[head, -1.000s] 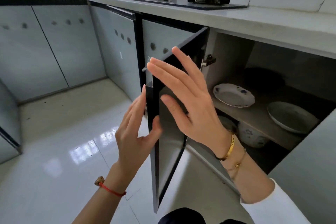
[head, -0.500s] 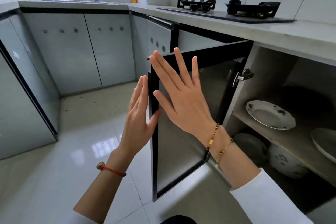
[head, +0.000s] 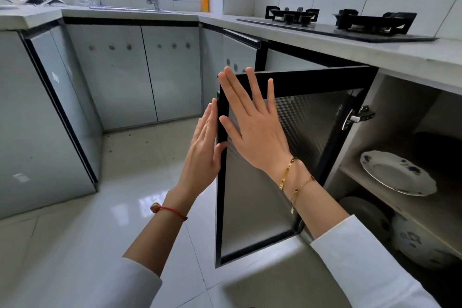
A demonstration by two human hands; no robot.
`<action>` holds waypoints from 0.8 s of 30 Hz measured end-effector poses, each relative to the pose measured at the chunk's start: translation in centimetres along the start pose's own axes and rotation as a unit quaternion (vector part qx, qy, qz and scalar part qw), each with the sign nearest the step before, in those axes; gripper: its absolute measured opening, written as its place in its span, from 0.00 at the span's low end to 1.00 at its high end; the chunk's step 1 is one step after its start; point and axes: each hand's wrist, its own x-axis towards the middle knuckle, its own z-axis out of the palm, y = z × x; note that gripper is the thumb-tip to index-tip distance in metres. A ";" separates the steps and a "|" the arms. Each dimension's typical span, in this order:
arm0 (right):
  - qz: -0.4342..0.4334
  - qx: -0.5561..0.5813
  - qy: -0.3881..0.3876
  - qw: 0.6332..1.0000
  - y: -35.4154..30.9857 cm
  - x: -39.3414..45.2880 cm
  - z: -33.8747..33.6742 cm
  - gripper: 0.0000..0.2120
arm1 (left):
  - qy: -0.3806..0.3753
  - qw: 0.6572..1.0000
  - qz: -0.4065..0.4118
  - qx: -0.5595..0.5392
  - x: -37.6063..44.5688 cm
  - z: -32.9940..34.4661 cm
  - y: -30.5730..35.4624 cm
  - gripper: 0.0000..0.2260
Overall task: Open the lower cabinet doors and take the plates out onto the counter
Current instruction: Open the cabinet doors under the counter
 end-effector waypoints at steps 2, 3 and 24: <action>0.001 0.002 -0.003 1.000 -0.1 0.1 0.1 0.30 | -0.001 1.000 0.002 0.002 0.1 0.0 -0.3 0.30; 0.002 0.003 -0.005 1.000 -0.2 0.2 0.1 0.30 | -0.002 1.000 0.001 0.003 0.1 0.1 -0.4 0.30; 0.039 0.043 -0.010 0.998 0.8 -3.3 -4.5 0.29 | 0.047 0.998 -0.049 -0.010 -1.6 0.0 4.4 0.35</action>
